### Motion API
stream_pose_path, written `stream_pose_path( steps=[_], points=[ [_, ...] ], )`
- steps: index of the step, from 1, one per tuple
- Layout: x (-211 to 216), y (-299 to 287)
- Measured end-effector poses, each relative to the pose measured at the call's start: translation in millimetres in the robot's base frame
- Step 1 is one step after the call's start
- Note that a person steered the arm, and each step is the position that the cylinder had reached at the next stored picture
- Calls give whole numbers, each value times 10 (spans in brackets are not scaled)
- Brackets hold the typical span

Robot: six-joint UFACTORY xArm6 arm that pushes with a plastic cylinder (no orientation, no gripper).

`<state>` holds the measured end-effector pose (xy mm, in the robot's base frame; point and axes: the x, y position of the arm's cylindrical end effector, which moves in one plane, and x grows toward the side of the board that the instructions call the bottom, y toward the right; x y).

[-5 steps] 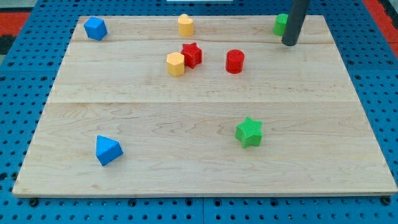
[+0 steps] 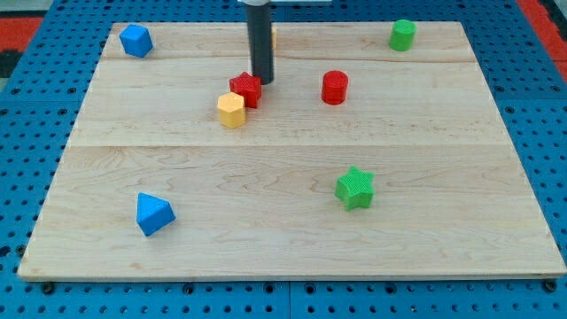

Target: Push the red star diagonal to the triangle

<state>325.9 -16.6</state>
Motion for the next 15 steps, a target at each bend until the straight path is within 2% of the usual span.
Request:
stream_pose_path(
  steps=[1,2,3,5,7,12,13,14,15],
  points=[
    [377,179],
    [649,-454],
    [310,-912],
    [460,-1728],
    [260,-1140],
    [94,-1171],
    [-46,-558],
    [8,-62],
    [17,-720]
  ],
)
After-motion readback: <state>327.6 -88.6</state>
